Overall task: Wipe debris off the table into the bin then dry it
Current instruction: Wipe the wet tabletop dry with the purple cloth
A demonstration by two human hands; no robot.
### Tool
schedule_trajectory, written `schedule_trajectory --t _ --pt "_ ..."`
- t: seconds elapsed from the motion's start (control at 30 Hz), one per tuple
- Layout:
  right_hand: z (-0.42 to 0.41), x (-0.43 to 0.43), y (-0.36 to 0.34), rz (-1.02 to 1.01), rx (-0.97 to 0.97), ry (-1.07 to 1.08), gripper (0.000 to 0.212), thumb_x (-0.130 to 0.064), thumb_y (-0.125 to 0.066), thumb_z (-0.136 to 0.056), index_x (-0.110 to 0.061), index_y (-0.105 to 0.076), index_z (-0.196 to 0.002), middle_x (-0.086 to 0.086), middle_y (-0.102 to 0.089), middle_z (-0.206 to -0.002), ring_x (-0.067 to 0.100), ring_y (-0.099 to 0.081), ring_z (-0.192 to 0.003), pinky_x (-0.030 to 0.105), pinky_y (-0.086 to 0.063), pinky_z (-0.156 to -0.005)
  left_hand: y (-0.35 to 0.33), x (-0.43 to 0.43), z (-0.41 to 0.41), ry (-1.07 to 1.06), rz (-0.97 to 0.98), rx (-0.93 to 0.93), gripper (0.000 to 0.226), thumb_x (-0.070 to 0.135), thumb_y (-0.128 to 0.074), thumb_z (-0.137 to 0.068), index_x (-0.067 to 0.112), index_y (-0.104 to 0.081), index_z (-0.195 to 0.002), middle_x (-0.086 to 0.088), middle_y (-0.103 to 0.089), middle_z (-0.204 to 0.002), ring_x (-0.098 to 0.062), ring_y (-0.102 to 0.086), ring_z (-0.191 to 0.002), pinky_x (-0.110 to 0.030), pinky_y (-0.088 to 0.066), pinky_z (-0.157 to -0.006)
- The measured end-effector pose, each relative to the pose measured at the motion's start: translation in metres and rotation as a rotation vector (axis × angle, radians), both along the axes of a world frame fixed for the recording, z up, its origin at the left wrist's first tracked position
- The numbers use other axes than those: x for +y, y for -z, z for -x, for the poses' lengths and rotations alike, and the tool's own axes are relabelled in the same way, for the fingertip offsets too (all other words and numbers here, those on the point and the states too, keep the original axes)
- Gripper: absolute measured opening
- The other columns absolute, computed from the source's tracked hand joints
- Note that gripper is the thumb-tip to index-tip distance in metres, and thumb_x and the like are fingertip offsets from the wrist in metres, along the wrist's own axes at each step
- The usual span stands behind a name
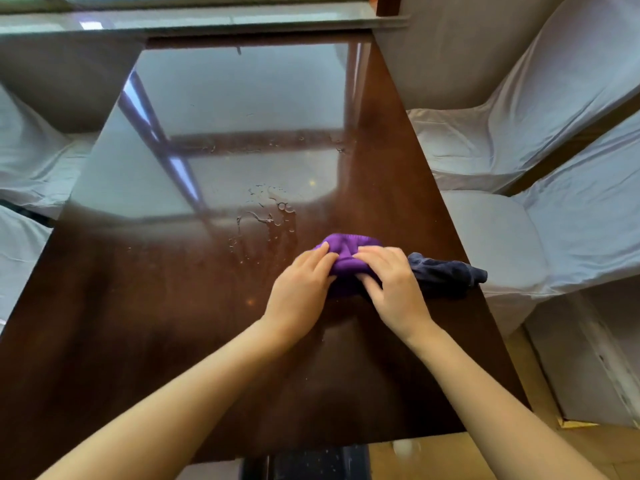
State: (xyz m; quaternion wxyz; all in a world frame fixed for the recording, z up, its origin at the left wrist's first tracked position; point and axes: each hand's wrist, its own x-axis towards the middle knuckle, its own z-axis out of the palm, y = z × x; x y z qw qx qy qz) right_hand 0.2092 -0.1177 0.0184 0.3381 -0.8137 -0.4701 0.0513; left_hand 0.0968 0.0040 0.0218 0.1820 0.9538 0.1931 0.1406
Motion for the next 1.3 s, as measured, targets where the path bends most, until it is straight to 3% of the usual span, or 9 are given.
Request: schedule_trajectory --t 0.13,0.23,0.3,0.37,0.47,0.53,0.77,1.03,1.3 --pt "-0.021 0.042 -0.003 -0.013 -0.006 0.033 0.026 -0.003 -0.061 -0.085 -0.005 -0.062 -0.11 0.013 -0.065 -0.111 0.027 -0.051 -0.105 0.025 -0.035 -0.093 0.004 0.04 -0.027 -0.028 -0.023 -0.011 0.038 0.017 -0.048 -0.092 0.006 -0.049 -0.128 -0.016 -0.049 -0.137 -0.032 -0.046 -0.123 -0.041 -0.039 -0.099" --pt "-0.028 0.047 0.012 0.098 -0.014 0.097 0.028 -0.006 -0.061 -0.083 -0.006 -0.062 -0.111 0.014 -0.063 -0.114 0.031 -0.05 -0.108 0.033 -0.037 -0.097 0.02 0.049 -0.043 0.039 -0.026 0.104 0.042 0.018 -0.048 -0.091 0.007 -0.044 -0.131 -0.014 -0.043 -0.142 -0.029 -0.038 -0.13 -0.037 -0.027 -0.107" --pt "-0.026 0.045 0.028 0.266 -0.059 0.121 0.037 -0.019 -0.061 -0.082 -0.008 -0.058 -0.118 0.014 -0.059 -0.125 0.032 -0.046 -0.119 0.041 -0.034 -0.103 0.037 0.051 -0.045 0.153 -0.045 0.258 0.05 0.027 -0.047 -0.091 0.012 -0.035 -0.138 -0.011 -0.034 -0.148 -0.026 -0.026 -0.137 -0.039 -0.012 -0.113" --pt "-0.023 0.048 0.04 0.35 -0.067 0.06 0.051 -0.037 -0.056 -0.087 -0.015 -0.048 -0.131 0.011 -0.046 -0.141 0.031 -0.033 -0.133 0.047 -0.025 -0.112 0.049 0.064 -0.04 0.182 -0.02 0.29 0.055 0.038 -0.042 -0.092 0.02 -0.028 -0.142 -0.006 -0.026 -0.152 -0.021 -0.016 -0.141 -0.044 -0.004 -0.115" --pt "-0.029 0.065 0.055 0.476 -0.14 -0.122 0.057 -0.056 -0.036 -0.091 -0.033 -0.026 -0.143 0.001 -0.02 -0.155 0.028 -0.009 -0.143 0.05 -0.007 -0.115 0.051 0.112 -0.025 0.025 0.036 0.083 0.05 0.037 -0.041 -0.093 0.024 -0.031 -0.14 -0.004 -0.028 -0.151 -0.019 -0.017 -0.141 -0.045 -0.006 -0.114" --pt "-0.037 0.075 0.065 0.551 -0.239 -0.151 0.059 -0.06 -0.028 -0.09 -0.038 -0.018 -0.143 -0.003 -0.013 -0.157 0.028 -0.004 -0.143 0.05 -0.003 -0.114 0.052 0.159 -0.009 -0.115 0.016 0.032 0.049 0.034 -0.041 -0.094 0.024 -0.032 -0.14 -0.005 -0.027 -0.152 -0.021 -0.017 -0.141 -0.046 -0.008 -0.113" --pt "-0.068 0.129 0.075 0.556 -0.286 0.076 0.065 -0.066 -0.013 -0.085 -0.038 -0.021 -0.143 -0.001 -0.02 -0.155 0.034 -0.013 -0.141 0.06 -0.01 -0.11 0.078 0.306 0.046 -0.498 -0.028 0.282 0.053 0.048 -0.028 -0.094 0.032 -0.018 -0.143 -0.001 -0.013 -0.156 -0.023 -0.004 -0.143 -0.059 0.003 -0.11" --pt "-0.099 0.243 0.086 0.527 -0.245 0.279 0.058 -0.06 -0.018 -0.091 -0.035 -0.019 -0.143 -0.001 -0.018 -0.156 0.034 -0.011 -0.142 0.061 -0.006 -0.11 0.103 0.34 0.052 -0.55 -0.081 0.361 0.055 0.056 -0.017 -0.09 0.039 -0.014 -0.142 0.004 -0.008 -0.157 -0.018 0.003 -0.143 -0.059 0.007 -0.109" --pt "-0.036 0.265 0.083 0.485 -0.267 0.083 0.058 -0.059 -0.016 -0.091 -0.036 -0.018 -0.144 -0.003 -0.019 -0.156 0.034 -0.01 -0.142 0.062 -0.004 -0.11 0.105 0.338 0.052 -0.555 -0.072 0.376 0.056 0.056 -0.013 -0.09 0.039 -0.009 -0.143 0.004 -0.003 -0.157 -0.017 0.007 -0.143 -0.059 0.009 -0.109"
